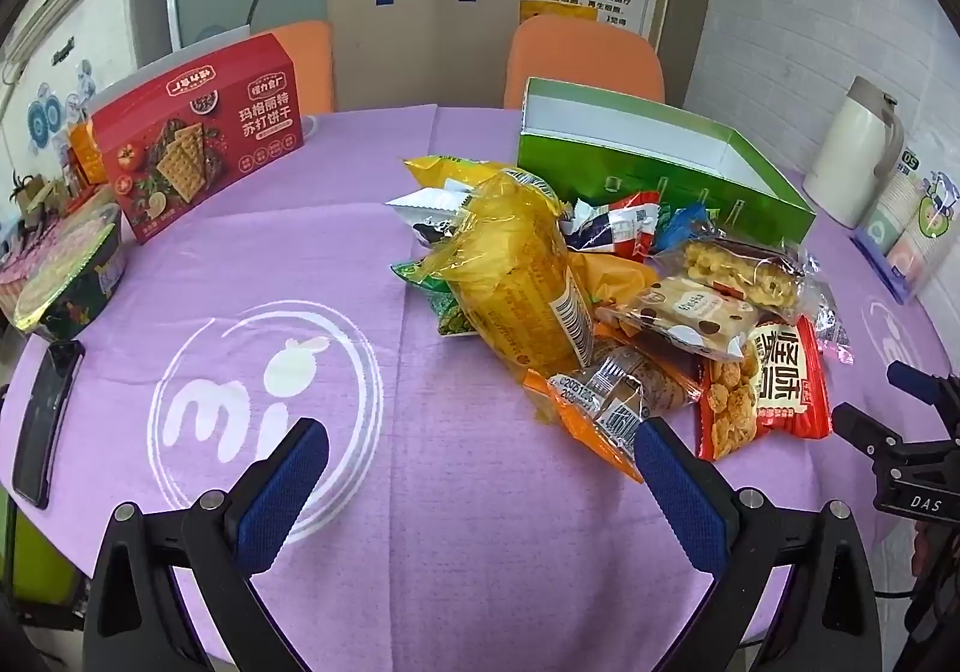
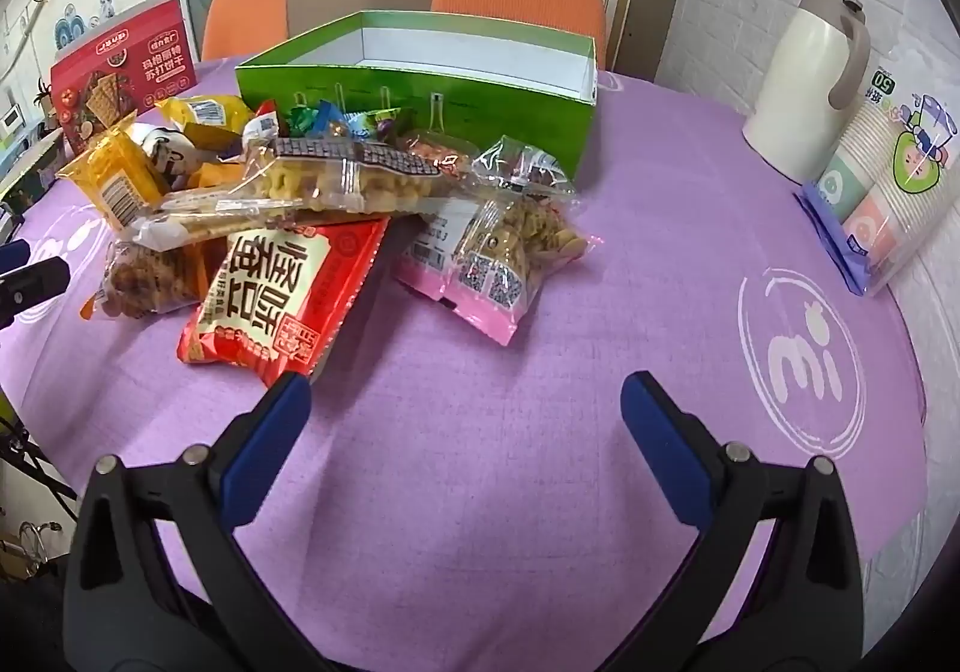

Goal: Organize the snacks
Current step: 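Move both grippers toward the snack heap beside the green box, then grasp the yellow chip bag with the left gripper while the right grasps the clear puff bag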

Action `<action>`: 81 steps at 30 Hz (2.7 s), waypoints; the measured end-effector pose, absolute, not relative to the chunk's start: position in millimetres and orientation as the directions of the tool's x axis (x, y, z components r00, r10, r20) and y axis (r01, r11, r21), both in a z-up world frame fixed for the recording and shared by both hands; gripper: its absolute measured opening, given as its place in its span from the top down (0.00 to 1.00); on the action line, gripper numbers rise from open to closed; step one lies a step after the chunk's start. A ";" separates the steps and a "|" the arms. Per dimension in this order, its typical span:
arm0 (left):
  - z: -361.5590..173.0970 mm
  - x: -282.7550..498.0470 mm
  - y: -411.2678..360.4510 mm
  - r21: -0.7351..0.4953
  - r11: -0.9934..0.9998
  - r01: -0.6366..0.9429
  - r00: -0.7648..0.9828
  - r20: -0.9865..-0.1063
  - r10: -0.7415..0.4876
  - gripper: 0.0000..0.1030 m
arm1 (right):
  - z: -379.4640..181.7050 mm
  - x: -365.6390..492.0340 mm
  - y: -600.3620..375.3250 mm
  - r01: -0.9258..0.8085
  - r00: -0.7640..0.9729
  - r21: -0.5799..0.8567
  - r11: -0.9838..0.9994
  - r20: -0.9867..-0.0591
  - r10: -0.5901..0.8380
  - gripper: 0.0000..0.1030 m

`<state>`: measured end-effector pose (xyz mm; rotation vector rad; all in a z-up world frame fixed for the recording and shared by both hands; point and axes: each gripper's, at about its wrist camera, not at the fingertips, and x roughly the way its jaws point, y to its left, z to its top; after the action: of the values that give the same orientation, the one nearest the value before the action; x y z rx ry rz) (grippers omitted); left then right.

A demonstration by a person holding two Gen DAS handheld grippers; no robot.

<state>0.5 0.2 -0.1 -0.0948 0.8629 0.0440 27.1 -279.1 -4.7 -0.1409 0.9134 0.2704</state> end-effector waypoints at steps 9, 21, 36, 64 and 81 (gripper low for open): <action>2.2 3.0 1.8 -0.075 0.994 -0.076 0.655 -0.755 -0.006 0.00 | 5.5 25.1 -277.7 -0.303 0.593 -0.005 0.953 -0.784 0.184 0.00; 2.6 9.3 8.6 -0.075 0.994 -0.082 0.646 -0.763 -0.004 0.00 | 21.0 26.9 -270.5 -0.388 0.627 0.149 0.909 -0.680 0.380 0.00; 9.3 33.4 16.3 -0.151 0.987 -0.054 0.646 -0.759 -0.081 0.00 | 13.3 52.1 -230.5 -0.508 0.592 0.035 0.861 -0.712 0.378 0.00; -12.9 79.8 11.8 -0.313 0.949 0.025 0.583 -0.767 -0.268 0.41 | 3.8 86.1 -196.5 -0.560 0.644 -0.148 0.815 -0.697 0.316 0.48; 78.4 62.0 8.4 -0.303 0.937 0.173 0.697 -0.635 -0.334 0.62 | 92.7 78.7 -251.0 -0.563 0.630 0.151 0.812 -0.557 0.541 0.75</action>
<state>62.0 8.4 78.4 -0.2274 0.7493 -0.2850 78.7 -251.0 92.7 -0.0387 0.6253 0.6325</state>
